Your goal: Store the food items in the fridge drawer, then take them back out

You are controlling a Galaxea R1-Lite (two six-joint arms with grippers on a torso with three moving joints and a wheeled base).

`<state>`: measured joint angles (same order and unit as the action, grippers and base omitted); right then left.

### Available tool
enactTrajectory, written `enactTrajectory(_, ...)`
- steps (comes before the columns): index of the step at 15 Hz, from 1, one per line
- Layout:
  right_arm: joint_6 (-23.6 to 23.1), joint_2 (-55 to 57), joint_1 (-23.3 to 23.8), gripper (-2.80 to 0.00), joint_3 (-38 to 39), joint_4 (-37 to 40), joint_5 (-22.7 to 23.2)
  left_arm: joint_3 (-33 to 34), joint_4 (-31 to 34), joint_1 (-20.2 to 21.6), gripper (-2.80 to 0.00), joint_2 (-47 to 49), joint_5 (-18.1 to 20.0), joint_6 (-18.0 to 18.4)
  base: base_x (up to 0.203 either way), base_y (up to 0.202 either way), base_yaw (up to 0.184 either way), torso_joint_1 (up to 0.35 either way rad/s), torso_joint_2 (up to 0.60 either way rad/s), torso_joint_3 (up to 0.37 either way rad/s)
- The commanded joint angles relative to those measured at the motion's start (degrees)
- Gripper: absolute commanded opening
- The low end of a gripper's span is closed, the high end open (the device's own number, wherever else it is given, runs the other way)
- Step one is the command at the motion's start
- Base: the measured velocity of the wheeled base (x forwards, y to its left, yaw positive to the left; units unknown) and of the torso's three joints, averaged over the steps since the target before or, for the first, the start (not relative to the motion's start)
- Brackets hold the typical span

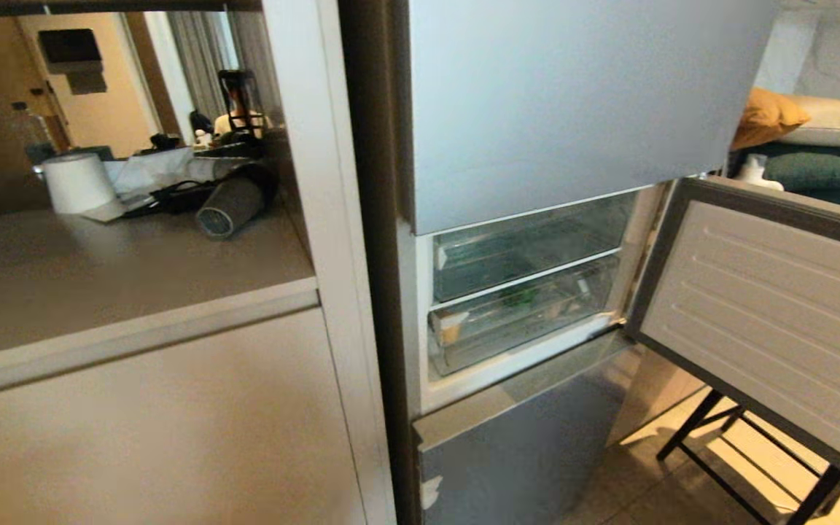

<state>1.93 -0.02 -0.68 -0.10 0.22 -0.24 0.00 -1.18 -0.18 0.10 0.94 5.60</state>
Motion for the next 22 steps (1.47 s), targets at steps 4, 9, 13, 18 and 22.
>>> enactTrajectory(4, 0.1, 0.0, 0.0, -2.8, 0.0, 0.0, 0.0, 0.6, 0.0, 0.0, -2.8, 0.0, 0.0, 0.0, -0.001, -0.002, 0.056, 0.0, 0.0, 0.002)
enactTrajectory(9, 0.1, 0.1, 0.0, -2.8, 0.0, 0.0, 0.0, 0.6, 0.0, 0.0, -2.8, 0.0, 0.0, 0.0, 0.0, 0.0, 0.0, -0.112, 0.28, 0.171)
enactTrajectory(13, 0.1, 0.1, 0.0, -2.8, 0.0, 0.0, 0.0, 0.6, 0.0, 0.0, -2.8, 0.0, 0.0, 0.0, 0.0, 0.0, 0.0, -0.143, 0.37, 0.214)
enactTrajectory(18, 0.1, 0.0, 0.0, -2.8, 0.0, 0.0, 0.0, 0.6, 0.0, 0.0, -2.8, 0.0, 0.0, 0.0, 0.0, 0.0, 0.0, -0.183, 0.5, 0.309)
enactTrajectory(22, 0.0, 0.0, 0.0, -2.8, 0.0, 0.0, 0.0, 0.6, 0.0, 0.0, -2.8, 0.0, 0.0, 0.0, 0.0, 0.0, 0.0, -0.178, 0.54, 0.351)
